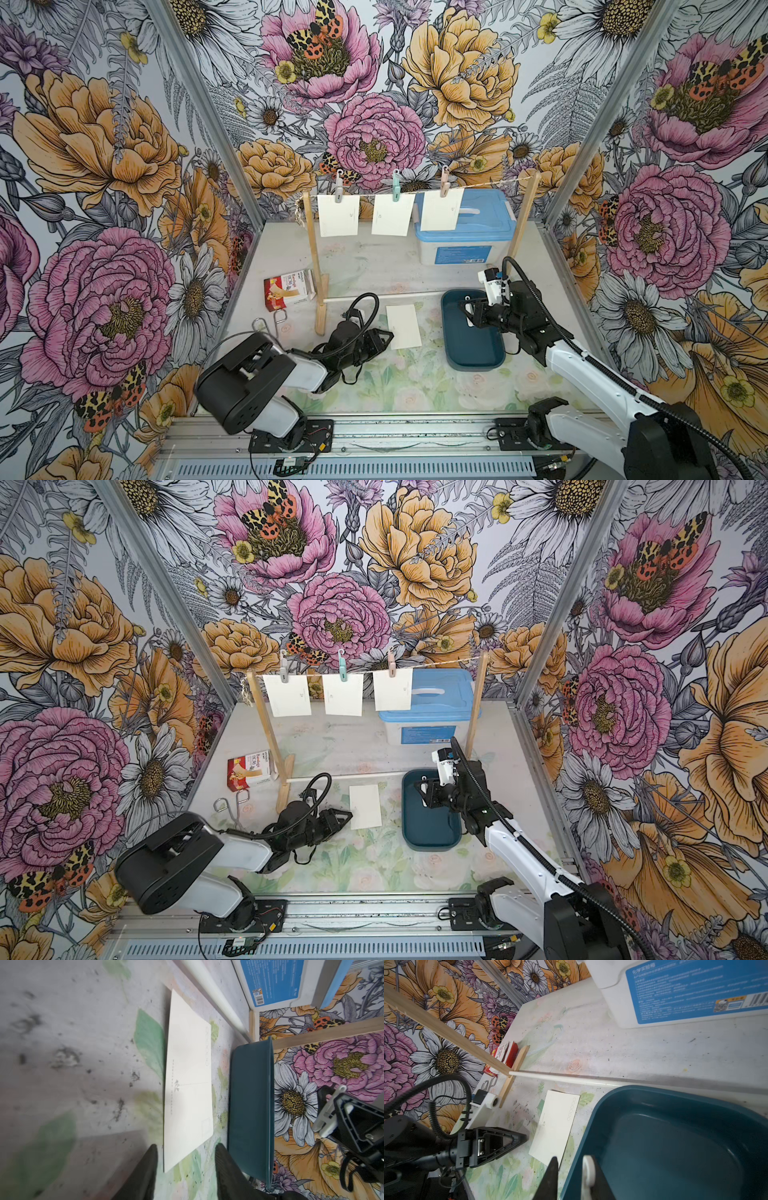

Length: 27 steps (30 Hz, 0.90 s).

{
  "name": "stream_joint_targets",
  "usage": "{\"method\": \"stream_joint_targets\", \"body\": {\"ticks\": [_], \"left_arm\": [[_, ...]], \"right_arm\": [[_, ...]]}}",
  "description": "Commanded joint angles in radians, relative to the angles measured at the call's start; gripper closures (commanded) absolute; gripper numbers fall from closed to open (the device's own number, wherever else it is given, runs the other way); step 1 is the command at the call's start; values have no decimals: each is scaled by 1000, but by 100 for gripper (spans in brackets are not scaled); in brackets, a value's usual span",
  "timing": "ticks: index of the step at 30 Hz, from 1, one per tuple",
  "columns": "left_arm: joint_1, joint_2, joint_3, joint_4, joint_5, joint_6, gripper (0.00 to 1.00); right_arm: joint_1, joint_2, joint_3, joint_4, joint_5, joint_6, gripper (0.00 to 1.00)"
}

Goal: Remove the postcards from the strings
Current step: Place the postcard at the center of the board, then place the clamp in the storage box.

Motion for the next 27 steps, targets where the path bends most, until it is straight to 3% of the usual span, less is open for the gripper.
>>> {"method": "stream_joint_targets", "body": {"ticks": [1, 5, 10, 18, 27], "left_arm": [[-6, -162, 64, -377, -128, 111, 46], [17, -332, 145, -646, -204, 215, 42], [33, -442, 208, -767, -247, 296, 40], [14, -490, 308, -726, -230, 401, 39], [-48, -333, 501, -589, -213, 509, 34]], "right_arm": [[7, 40, -16, 44, 52, 1, 95], [16, 115, -17, 64, 103, 19, 92], [39, 212, -12, 100, 138, 26, 84], [63, 128, -14, 65, 193, 38, 43], [63, -129, 10, -37, 161, 38, 22]]}}
